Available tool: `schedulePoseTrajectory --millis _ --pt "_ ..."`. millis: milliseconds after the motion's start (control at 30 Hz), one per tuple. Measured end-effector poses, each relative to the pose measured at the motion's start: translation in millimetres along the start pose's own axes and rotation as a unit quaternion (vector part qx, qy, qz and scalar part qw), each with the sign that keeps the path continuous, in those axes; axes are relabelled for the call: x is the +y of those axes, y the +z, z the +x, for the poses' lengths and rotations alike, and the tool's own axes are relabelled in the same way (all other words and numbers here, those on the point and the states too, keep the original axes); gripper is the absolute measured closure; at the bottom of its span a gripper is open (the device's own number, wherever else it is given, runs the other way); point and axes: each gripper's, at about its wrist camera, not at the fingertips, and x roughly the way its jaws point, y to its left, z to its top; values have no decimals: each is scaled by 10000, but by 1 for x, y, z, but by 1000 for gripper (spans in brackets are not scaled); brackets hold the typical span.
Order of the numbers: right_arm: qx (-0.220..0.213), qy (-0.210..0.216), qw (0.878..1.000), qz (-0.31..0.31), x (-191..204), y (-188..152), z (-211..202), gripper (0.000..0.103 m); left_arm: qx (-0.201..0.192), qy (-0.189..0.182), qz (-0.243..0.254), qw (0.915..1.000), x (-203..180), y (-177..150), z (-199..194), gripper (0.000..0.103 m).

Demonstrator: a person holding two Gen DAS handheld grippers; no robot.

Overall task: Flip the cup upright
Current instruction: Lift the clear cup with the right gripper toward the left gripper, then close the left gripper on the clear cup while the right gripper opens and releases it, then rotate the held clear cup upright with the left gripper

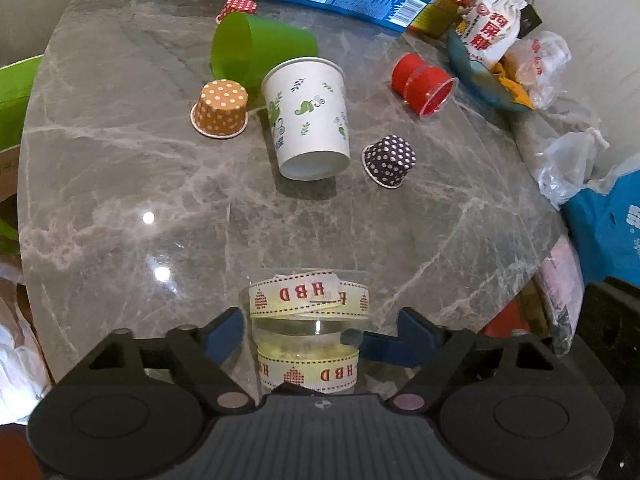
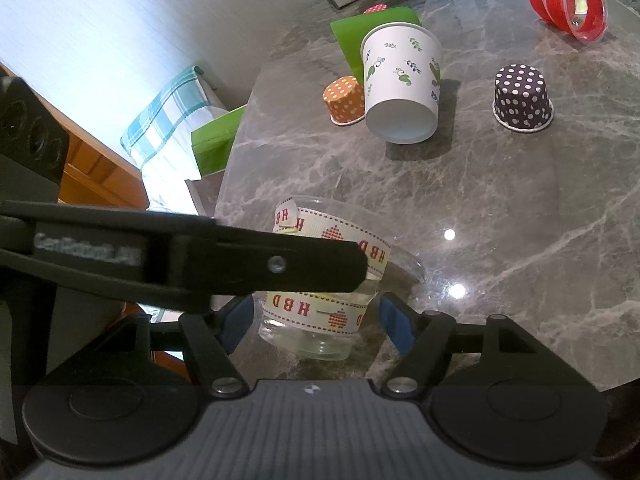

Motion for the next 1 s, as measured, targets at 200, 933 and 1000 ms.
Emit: schedulePoseTrajectory --millis 200,933,1000 --pt "6 49 10000 -8 -3 -1 -2 31 -15 179 5 9998 1 4 7 32" --pt "-1531 -146 9876 303 -28 -31 -76 8 -3740 -165 1248 9189 -1 -73 -53 38" --pt "-1822 -133 9822 443 -38 -41 -85 8 -4277 12 1248 8953 -3 -94 -48 38"
